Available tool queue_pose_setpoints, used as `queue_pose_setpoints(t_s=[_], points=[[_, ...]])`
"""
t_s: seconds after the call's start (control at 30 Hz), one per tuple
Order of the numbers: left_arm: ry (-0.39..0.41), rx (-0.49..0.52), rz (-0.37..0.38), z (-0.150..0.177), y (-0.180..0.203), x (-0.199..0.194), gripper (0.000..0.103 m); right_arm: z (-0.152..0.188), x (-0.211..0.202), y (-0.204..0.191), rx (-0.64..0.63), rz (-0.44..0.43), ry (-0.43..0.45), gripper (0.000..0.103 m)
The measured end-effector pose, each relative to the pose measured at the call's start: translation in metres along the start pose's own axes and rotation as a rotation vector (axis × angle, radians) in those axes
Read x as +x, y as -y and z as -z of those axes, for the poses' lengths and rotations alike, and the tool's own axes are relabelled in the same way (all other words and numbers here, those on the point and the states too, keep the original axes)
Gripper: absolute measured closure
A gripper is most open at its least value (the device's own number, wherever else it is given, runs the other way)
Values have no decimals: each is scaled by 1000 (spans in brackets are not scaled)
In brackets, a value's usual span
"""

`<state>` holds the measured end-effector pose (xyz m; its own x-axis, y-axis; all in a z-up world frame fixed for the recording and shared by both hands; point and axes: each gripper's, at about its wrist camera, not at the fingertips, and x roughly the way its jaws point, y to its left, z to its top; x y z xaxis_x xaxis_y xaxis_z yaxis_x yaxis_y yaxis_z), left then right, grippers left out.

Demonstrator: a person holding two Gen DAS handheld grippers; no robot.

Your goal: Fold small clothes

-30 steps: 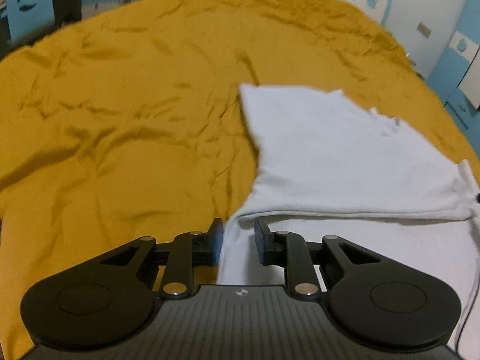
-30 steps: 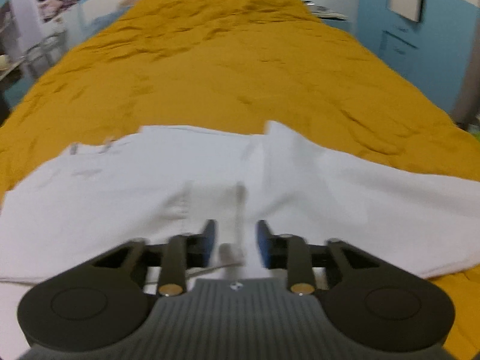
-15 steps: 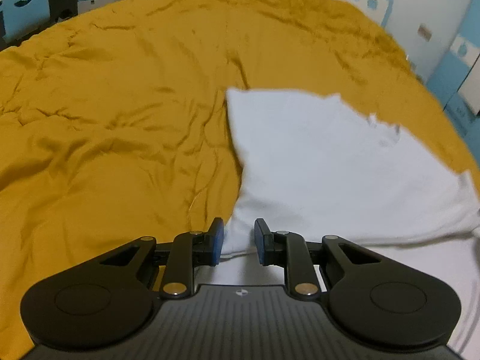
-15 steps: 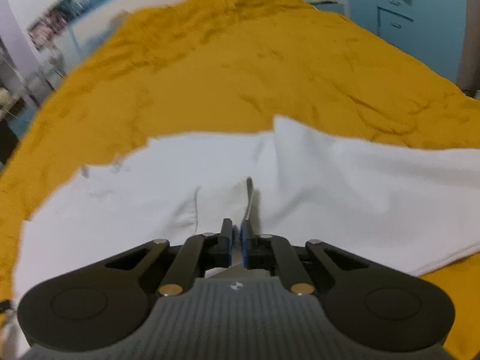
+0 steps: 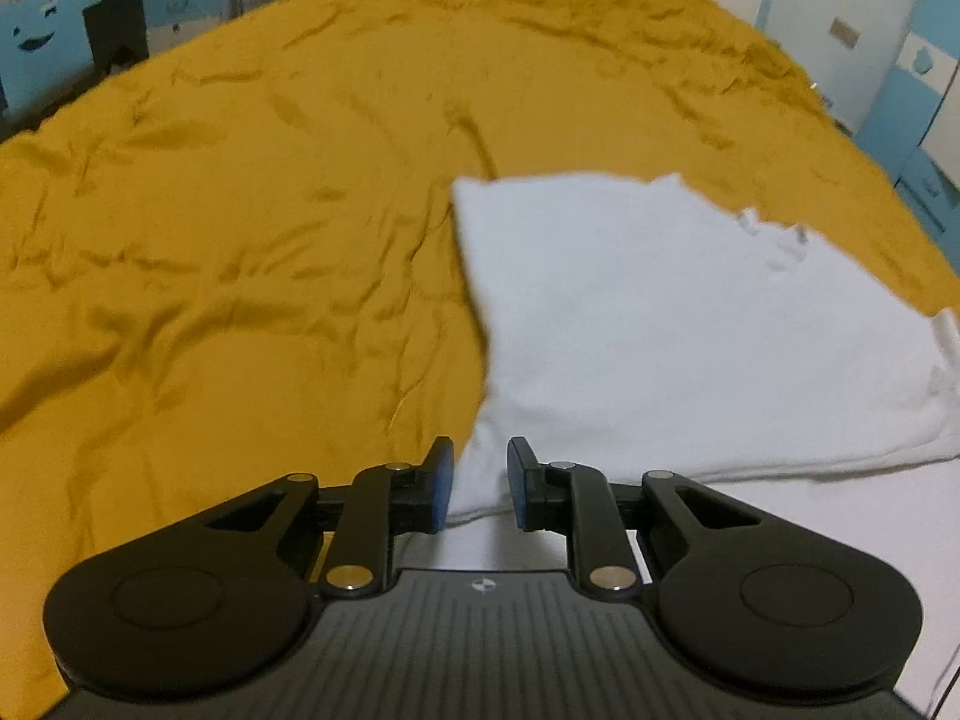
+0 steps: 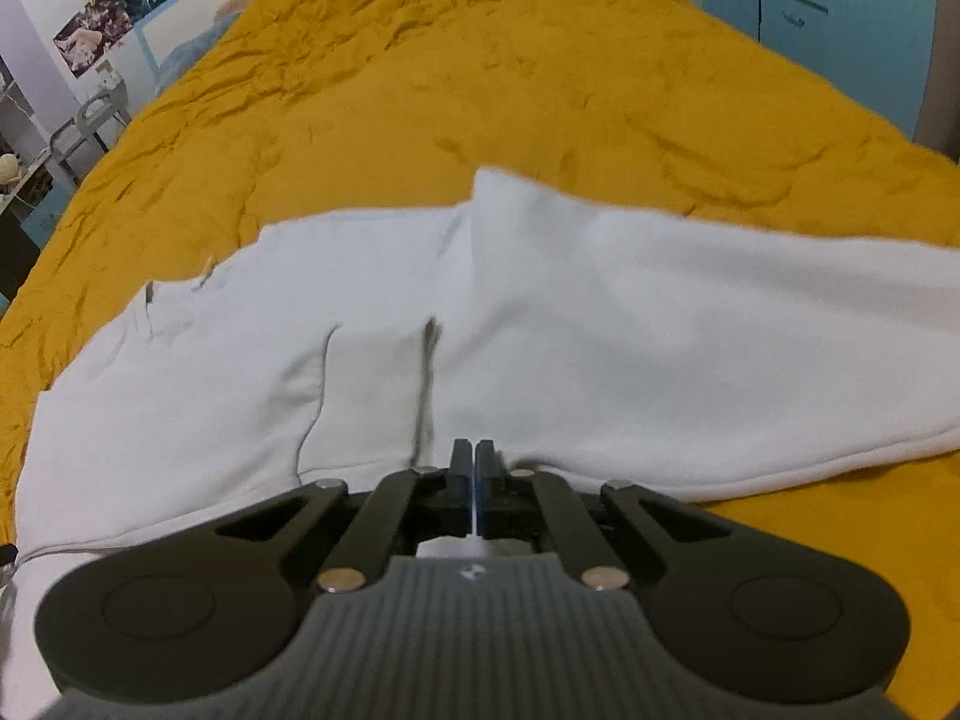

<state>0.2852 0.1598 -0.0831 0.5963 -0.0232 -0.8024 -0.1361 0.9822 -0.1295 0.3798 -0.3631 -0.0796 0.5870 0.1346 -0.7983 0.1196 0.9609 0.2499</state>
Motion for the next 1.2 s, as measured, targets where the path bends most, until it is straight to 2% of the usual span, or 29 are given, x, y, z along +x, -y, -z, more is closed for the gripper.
queue_pose_setpoints(t_s=[0.07, 0.13, 0.2, 0.27, 0.33, 0.4, 0.47, 0.5, 0.63, 0.8, 0.83, 0.87, 0.9, 0.97, 1.1, 1.2], points=[[22, 20, -6, -5, 7, -6, 79, -5, -13, 17, 29, 1, 14, 103], [31, 31, -6, -12, 15, -8, 76, -12, -28, 42, 61, 42, 35, 97], [36, 31, 5, -18, 22, -9, 73, -18, -42, 72, 86, 106, 53, 82], [42, 35, 19, -22, 28, -8, 71, -21, -54, 103, 131, 161, 63, 79], [48, 39, 18, -24, 34, -3, 70, -23, -66, 142, 220, 202, 72, 71], [44, 38, 18, -24, 40, 3, 68, -21, -76, 180, 326, 235, 87, 52], [34, 31, 23, -24, 45, 7, 66, -18, -84, 218, 447, 279, 110, 42], [29, 28, 26, -24, 46, 9, 65, -16, -86, 234, 502, 301, 120, 42], [15, 2, 25, -23, 48, 18, 63, -10, -84, 283, 664, 309, 165, 42], [-13, -43, 8, -22, 43, 26, 63, -18, -57, 305, 722, 298, 166, 45], [-13, -42, 8, -21, 43, 27, 63, -20, -53, 305, 701, 313, 160, 47], [-13, -40, 7, -21, 43, 27, 63, -24, -47, 298, 670, 338, 154, 58], [-13, -38, 7, -21, 44, 27, 63, -29, -41, 292, 632, 368, 155, 76], [-14, -35, 7, -20, 43, 27, 63, -35, -38, 279, 567, 391, 175, 100], [-8, -50, 13, -20, 39, 25, 63, -47, -48, 246, 433, 429, 239, 102], [10, -60, 23, -19, 36, 19, 63, -62, -68, 211, 337, 412, 290, 102]])
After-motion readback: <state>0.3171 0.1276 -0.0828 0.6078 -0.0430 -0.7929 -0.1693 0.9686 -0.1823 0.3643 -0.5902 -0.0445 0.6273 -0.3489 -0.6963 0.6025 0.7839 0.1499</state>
